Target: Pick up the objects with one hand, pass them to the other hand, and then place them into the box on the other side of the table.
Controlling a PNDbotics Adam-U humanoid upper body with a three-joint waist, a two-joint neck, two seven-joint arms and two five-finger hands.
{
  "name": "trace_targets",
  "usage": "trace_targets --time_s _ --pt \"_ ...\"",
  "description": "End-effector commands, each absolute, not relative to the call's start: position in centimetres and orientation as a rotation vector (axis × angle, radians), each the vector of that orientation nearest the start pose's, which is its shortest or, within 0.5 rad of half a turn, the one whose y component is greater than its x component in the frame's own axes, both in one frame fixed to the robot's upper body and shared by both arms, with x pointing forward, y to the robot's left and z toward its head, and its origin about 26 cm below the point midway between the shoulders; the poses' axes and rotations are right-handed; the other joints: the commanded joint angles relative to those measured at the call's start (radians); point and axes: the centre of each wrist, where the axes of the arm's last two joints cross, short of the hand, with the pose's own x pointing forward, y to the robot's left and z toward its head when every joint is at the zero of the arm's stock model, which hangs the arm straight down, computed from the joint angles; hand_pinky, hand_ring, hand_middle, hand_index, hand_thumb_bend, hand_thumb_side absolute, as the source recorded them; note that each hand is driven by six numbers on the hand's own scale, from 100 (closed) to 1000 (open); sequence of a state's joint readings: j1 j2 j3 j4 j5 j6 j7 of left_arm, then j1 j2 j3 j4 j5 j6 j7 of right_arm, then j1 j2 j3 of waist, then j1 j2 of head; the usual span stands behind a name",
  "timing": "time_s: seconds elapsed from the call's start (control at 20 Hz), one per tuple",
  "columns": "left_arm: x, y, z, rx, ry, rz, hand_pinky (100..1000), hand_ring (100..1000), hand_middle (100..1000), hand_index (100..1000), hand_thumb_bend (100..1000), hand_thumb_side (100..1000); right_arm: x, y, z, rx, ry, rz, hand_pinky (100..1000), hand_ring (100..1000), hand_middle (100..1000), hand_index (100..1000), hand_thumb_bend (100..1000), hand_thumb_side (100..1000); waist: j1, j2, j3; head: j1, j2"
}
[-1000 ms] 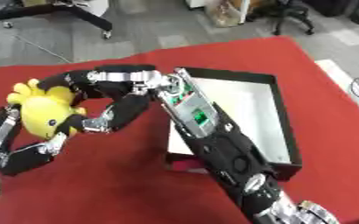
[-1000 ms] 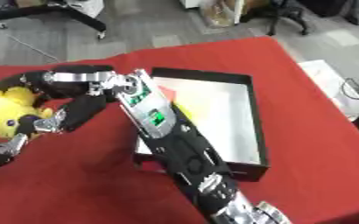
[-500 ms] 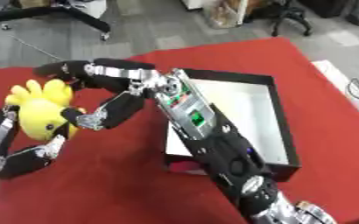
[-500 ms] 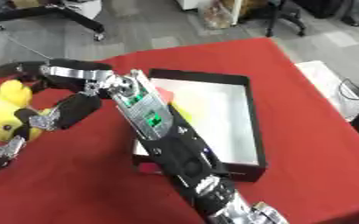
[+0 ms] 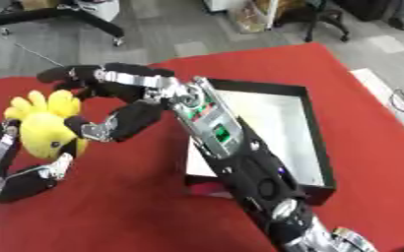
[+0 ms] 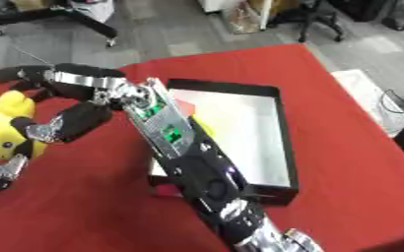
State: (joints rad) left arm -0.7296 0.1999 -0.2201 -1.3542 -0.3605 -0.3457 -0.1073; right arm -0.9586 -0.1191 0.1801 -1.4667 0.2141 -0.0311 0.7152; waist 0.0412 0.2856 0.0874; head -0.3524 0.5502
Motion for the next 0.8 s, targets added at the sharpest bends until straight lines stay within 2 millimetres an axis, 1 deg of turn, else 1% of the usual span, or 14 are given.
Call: trace_targets --time_s 0.05,0.15,0.4,0.8 --pt "41.4 15.6 18.4 0.151 -2.347 -1.010 1000 737 515 563 100 334 40.2 -10.8 29.0 0.219 -2.025 1.507 950 1000 1000 1000 100 306 0.005 -0.001 0.002 -0.004 -0.013" --pt "41.3 15.5 18.6 0.144 -2.358 -1.010 1000 737 515 563 100 334 40.4 -10.9 28.9 0.215 -2.004 1.513 950 1000 1000 1000 100 316 0.005 -0.001 0.002 -0.005 -0.014" --pt "41.1 14.8 18.8 0.092 -2.358 -0.999 1000 736 510 561 100 342 40.9 -11.0 28.3 0.217 -1.944 1.517 951 1000 1000 1000 100 380 0.007 0.001 0.002 -0.004 -0.015" --pt "40.8 14.1 19.3 0.020 -2.354 -0.985 1000 735 506 560 100 348 41.2 -11.0 28.0 0.225 -1.904 1.520 952 1000 1000 1000 100 410 0.007 0.003 0.005 -0.009 -0.013"
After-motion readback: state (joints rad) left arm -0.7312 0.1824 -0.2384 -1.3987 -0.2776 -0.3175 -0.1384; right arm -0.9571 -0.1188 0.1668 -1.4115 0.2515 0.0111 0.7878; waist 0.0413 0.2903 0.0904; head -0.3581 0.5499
